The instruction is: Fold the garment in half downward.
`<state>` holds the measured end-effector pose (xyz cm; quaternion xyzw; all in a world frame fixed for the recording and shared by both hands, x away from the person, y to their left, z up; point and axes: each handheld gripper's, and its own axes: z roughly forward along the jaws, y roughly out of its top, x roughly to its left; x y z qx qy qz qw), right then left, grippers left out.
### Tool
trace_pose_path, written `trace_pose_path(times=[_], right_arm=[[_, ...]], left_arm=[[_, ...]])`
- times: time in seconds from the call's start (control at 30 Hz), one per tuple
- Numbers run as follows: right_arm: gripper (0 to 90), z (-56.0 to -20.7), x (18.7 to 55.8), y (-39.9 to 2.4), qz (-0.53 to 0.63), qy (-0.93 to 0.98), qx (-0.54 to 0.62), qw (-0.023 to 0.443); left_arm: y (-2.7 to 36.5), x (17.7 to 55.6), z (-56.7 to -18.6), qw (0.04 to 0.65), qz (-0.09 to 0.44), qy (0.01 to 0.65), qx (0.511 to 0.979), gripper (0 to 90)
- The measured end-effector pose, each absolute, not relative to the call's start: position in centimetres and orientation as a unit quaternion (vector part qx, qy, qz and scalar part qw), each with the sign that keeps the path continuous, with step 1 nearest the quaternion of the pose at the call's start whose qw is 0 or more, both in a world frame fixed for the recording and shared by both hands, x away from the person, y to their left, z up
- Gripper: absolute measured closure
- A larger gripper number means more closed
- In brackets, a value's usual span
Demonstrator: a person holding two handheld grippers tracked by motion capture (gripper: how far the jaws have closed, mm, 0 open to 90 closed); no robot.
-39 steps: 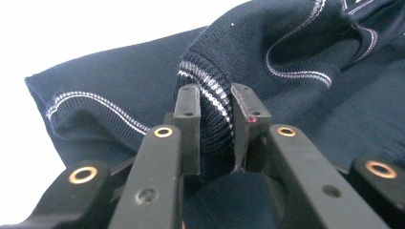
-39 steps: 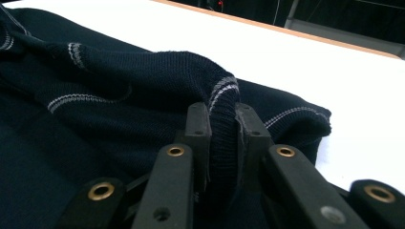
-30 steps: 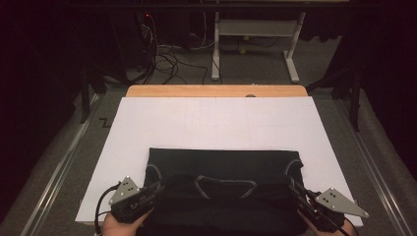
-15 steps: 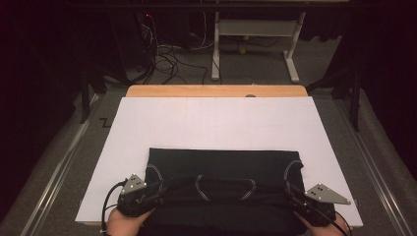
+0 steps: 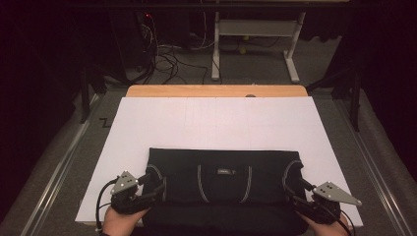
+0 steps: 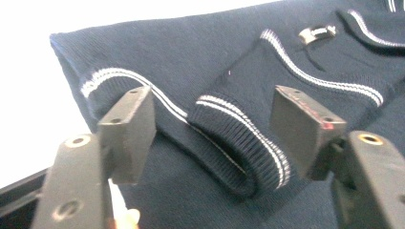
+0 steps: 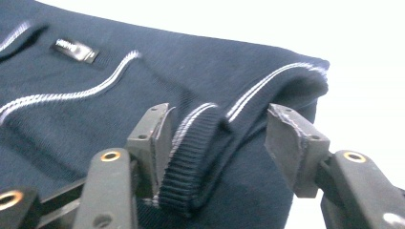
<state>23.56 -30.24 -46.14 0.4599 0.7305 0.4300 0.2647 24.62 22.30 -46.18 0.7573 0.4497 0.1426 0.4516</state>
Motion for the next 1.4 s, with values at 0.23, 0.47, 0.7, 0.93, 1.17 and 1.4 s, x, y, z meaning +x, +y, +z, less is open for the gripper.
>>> trace_pose_path(times=[0.23, 0.47, 0.7, 0.93, 1.17, 1.4], right_arm=[[35.5, -45.9, 24.7, -31.4, 0.434, 0.706, 0.485, 0.280], [30.7, -45.7, 27.0, -31.8, 0.426, 0.696, 0.501, 0.287], [20.2, -45.6, 30.2, -32.0, 0.411, 0.693, 0.518, 0.287], [5.6, -45.9, 33.4, -31.3, 0.383, 0.707, 0.529, 0.271], [5.3, -46.8, 35.2, -30.8, 0.336, 0.731, 0.542, 0.243], [22.1, -47.1, 34.8, -30.1, 0.319, 0.752, 0.532, 0.225]], left_arm=[[23.3, 26.3, -45.9, 0.457, 0.157, 0.465, 0.741, 26.9], [23.9, 28.3, -45.9, 0.453, 0.150, 0.472, 0.742, 21.4], [24.3, 30.8, -46.3, 0.442, 0.152, 0.494, 0.733, 16.5], [23.8, 33.6, -47.4, 0.394, 0.141, 0.523, 0.742, 7.7], [23.7, 34.5, -48.1, 0.362, 0.115, 0.537, 0.753, 0.5], [22.6, 34.2, -48.1, 0.333, 0.134, 0.522, 0.774, 5.0]])
